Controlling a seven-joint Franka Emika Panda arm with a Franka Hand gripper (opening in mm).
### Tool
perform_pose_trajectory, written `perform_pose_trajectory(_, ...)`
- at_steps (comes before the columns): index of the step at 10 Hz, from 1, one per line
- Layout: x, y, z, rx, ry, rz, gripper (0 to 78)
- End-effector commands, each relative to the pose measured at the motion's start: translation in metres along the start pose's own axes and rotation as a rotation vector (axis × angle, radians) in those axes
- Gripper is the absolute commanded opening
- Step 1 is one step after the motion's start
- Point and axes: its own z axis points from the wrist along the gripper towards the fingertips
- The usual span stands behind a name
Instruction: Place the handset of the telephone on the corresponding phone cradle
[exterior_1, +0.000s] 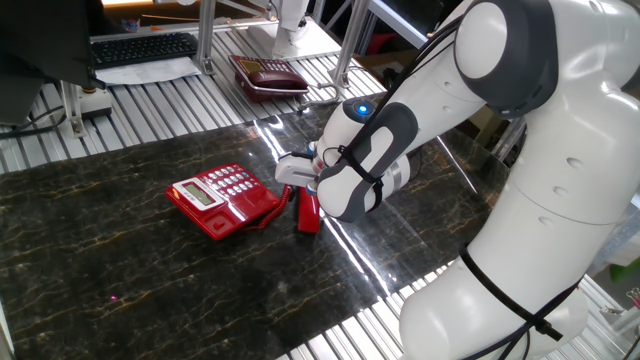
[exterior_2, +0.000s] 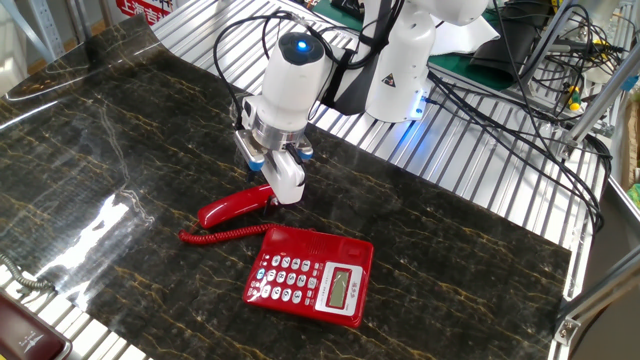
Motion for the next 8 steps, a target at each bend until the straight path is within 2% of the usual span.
perform_pose_trajectory(1,0.0194,0.0194,0.0132,0.014,0.079,-0.111,77.3)
perform_pose_trajectory(8,0.0151,0.0178,0.0191,0.012,0.079,-0.128,77.3)
